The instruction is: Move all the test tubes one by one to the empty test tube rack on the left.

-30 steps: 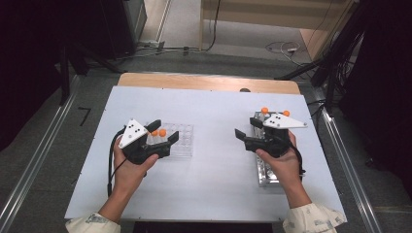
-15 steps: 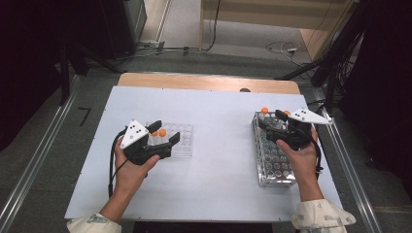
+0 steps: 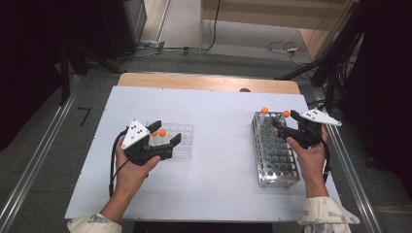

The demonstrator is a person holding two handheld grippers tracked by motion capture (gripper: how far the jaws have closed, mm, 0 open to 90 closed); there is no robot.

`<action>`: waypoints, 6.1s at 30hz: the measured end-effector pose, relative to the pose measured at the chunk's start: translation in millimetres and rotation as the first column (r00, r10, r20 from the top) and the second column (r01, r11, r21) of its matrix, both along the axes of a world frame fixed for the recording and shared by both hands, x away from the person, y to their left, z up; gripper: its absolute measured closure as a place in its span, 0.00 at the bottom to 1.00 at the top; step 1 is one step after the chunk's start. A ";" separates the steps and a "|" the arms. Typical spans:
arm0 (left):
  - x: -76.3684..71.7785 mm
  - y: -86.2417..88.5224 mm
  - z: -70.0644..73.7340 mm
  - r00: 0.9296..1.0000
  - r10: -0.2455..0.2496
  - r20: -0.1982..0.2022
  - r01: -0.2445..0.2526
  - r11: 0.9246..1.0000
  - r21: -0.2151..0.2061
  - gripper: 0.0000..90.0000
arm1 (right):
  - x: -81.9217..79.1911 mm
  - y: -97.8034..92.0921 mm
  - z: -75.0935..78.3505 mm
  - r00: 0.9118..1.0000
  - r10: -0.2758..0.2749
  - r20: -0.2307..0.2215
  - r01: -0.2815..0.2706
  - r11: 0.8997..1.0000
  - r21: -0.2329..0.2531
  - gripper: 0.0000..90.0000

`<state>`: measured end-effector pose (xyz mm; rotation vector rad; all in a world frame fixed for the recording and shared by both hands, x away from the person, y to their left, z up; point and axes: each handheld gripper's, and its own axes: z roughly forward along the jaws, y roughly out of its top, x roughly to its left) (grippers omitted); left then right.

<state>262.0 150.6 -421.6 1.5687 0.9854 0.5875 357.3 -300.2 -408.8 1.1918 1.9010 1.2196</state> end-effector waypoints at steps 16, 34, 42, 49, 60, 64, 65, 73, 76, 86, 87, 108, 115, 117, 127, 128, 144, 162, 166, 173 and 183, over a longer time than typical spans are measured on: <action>-0.3 -3.0 -0.6 1.000 -0.008 0.001 0.008 1.000 0.003 0.21 | 22.0 -22.1 -35.2 0.999 -0.037 -0.027 0.037 0.999 0.004 0.35; 0.0 -4.8 -1.9 1.000 -0.014 -0.001 0.014 1.000 0.006 0.21 | 35.5 -25.9 -48.7 0.999 0.009 -0.032 -0.008 1.000 0.019 0.63; -0.1 -5.1 -2.2 1.000 -0.014 -0.001 0.014 1.000 0.005 0.21 | 38.5 -24.3 -53.0 0.999 0.015 -0.035 -0.015 1.000 0.005 0.72; -0.4 -5.2 -2.2 1.000 -0.013 0.001 0.013 1.000 0.006 0.21 | 38.2 -27.1 -52.9 0.999 0.001 -0.034 -0.001 1.000 0.013 0.79; -1.1 -4.4 -1.6 1.000 -0.009 0.004 0.009 1.000 0.005 0.21 | 35.0 -23.9 -47.3 1.000 -0.012 -0.009 0.012 1.000 -0.004 0.80; -1.2 -4.4 -1.5 1.000 -0.009 0.004 0.009 1.000 0.003 0.21 | 32.7 -23.2 -41.0 1.000 -0.019 0.011 0.019 1.000 -0.006 0.80; -1.2 -4.5 -1.5 1.000 -0.010 0.004 0.010 1.000 0.004 0.21 | 32.2 -22.7 -39.8 1.000 -0.021 0.009 0.021 1.000 -0.009 0.80; -1.2 -4.3 -1.4 1.000 -0.009 0.005 0.009 1.000 0.005 0.21 | 29.3 -19.9 -32.2 0.999 -0.032 0.031 0.033 0.999 -0.027 0.80; -1.2 -4.6 -1.6 1.000 -0.010 0.004 0.010 1.000 0.006 0.20 | 28.0 -19.5 -28.0 0.999 -0.035 0.036 0.036 0.999 -0.023 0.80; -1.1 -3.9 -1.3 1.000 -0.007 0.006 0.007 1.000 0.004 0.19 | 24.5 -20.3 -21.2 0.998 -0.040 0.055 0.041 0.999 -0.010 0.80; -1.1 -3.8 -1.2 1.000 -0.007 0.006 0.007 1.000 0.004 0.19 | 24.2 -20.4 -20.3 0.998 -0.040 0.057 0.040 0.999 -0.009 0.80; -2.1 -1.1 0.5 1.000 0.002 0.016 -0.002 1.000 0.002 0.19 | 7.0 -18.8 2.3 0.995 -0.014 0.104 0.013 1.000 0.010 0.80; -2.8 2.8 2.2 1.000 0.016 0.027 -0.016 1.000 -0.006 0.18 | -5.4 -10.6 8.6 0.996 0.029 0.090 -0.030 1.000 0.004 0.80; -2.9 3.4 2.6 0.999 0.019 0.030 -0.019 1.000 -0.007 0.18 | -9.3 -6.3 11.2 0.995 0.047 0.093 -0.048 0.999 0.006 0.80; -3.9 5.0 4.2 0.999 0.027 0.039 -0.027 1.000 -0.005 0.17 | -25.3 20.8 25.5 0.984 0.148 0.104 -0.153 0.988 0.037 0.80; -3.9 4.9 4.3 0.999 0.028 0.039 -0.028 1.000 -0.005 0.17 | -26.0 24.1 25.2 0.982 0.158 0.100 -0.163 0.986 0.037 0.80; -4.2 1.6 3.6 0.999 0.015 0.038 -0.015 1.000 0.001 0.17 | -35.8 74.0 14.0 0.951 0.306 0.048 -0.307 0.951 0.019 0.80; -7.2 -10.0 3.2 0.999 -0.037 0.037 0.037 0.999 0.003 0.18 | -51.0 129.0 -1.2 0.893 0.449 0.002 -0.449 0.893 0.004 0.80; -8.2 -13.8 2.8 0.998 -0.050 0.038 0.050 0.999 0.004 0.18 | -53.4 140.6 -5.7 0.880 0.475 -0.013 -0.475 0.880 -0.002 0.80; -10.0 -22.2 1.4 0.996 -0.086 0.038 0.086 0.996 0.016 0.22 | -57.7 157.3 -11.2 0.859 0.511 -0.032 -0.511 0.859 -0.008 0.80; -12.8 -35.4 -1.4 0.986 -0.162 0.029 0.161 0.987 0.026 0.33 | -64.6 178.8 -20.4 0.825 0.562 -0.065 -0.563 0.826 -0.010 0.80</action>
